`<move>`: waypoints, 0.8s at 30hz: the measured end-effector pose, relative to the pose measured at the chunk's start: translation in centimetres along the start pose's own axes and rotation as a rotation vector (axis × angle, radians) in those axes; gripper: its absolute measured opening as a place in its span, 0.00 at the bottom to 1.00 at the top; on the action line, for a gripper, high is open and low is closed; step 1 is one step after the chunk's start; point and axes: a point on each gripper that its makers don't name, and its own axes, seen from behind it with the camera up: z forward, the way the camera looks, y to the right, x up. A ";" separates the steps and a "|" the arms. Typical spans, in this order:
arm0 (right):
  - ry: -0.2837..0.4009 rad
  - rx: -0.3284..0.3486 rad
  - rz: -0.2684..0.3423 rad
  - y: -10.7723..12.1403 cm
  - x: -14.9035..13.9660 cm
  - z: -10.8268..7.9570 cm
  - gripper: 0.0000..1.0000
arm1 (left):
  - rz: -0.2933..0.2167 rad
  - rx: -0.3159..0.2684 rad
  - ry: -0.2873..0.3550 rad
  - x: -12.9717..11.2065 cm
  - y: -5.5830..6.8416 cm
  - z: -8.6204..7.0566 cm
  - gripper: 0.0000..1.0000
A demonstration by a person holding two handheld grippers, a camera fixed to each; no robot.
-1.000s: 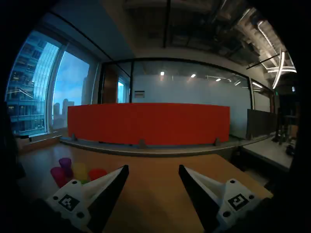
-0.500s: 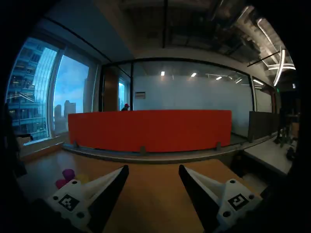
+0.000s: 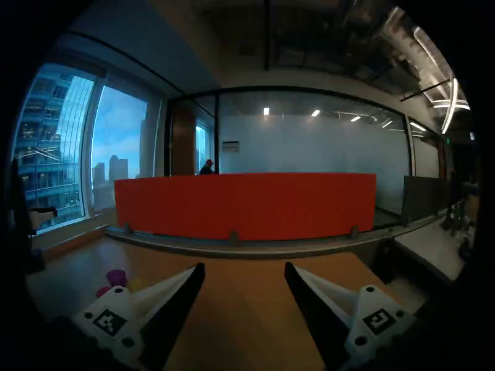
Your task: Pour water
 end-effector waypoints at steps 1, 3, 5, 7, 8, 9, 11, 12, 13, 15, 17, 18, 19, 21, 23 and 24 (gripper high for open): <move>-0.002 0.013 -0.002 -0.2 0.0 0.0 1.00 | 0.001 -0.016 -0.002 0.1 0.3 0.1 0.93; -0.006 0.042 -0.006 -0.8 0.1 0.0 1.00 | 0.002 -0.051 -0.005 0.4 1.1 0.2 0.93; -0.009 0.075 -0.013 -1.4 0.3 -0.1 1.00 | 0.004 -0.085 -0.004 0.6 1.8 0.3 0.93; -0.011 0.110 -0.020 -2.1 0.5 -0.2 1.00 | 0.005 -0.123 -0.004 0.9 2.6 0.3 0.93; -0.010 0.127 -0.023 -2.4 0.6 -0.2 1.00 | 0.006 -0.141 -0.005 1.0 3.1 0.3 0.93; -0.010 0.145 -0.026 -2.8 0.7 -0.3 1.00 | 0.007 -0.161 -0.005 1.1 3.5 0.3 0.93; -0.011 0.173 -0.027 -3.3 0.7 -0.4 1.00 | 0.012 -0.195 -0.003 1.3 4.3 0.2 0.93; -0.012 0.188 -0.029 -3.6 0.8 -0.4 1.00 | 0.014 -0.214 -0.001 1.5 4.7 0.2 0.93; -0.013 0.199 -0.026 -3.8 0.9 -0.4 1.00 | 0.016 -0.226 -0.001 1.6 4.9 0.2 0.93; -0.014 0.220 -0.019 -4.2 1.1 -0.4 1.00 | 0.020 -0.251 0.000 1.8 5.4 0.1 0.93; -0.010 0.240 -0.011 -4.6 1.4 -0.5 1.00 | 0.024 -0.267 0.000 1.8 5.6 0.2 0.93; -0.007 0.252 -0.006 -4.8 1.5 -0.5 1.00 | 0.025 -0.275 0.001 1.9 5.7 0.2 0.93; -0.007 0.259 -0.006 -4.9 1.6 -0.6 1.00 | 0.027 -0.279 0.001 1.9 5.8 0.2 0.93; -0.005 0.274 -0.005 -5.2 1.6 -0.6 1.00 | 0.031 -0.288 0.002 2.0 5.8 0.2 0.93; -0.009 0.287 -0.011 -5.5 1.6 -0.7 1.00 | 0.032 -0.299 -0.002 1.9 6.0 0.1 0.93; -0.012 0.295 -0.014 -5.7 1.6 -0.8 1.00 | 0.033 -0.305 -0.004 1.8 6.1 0.0 0.93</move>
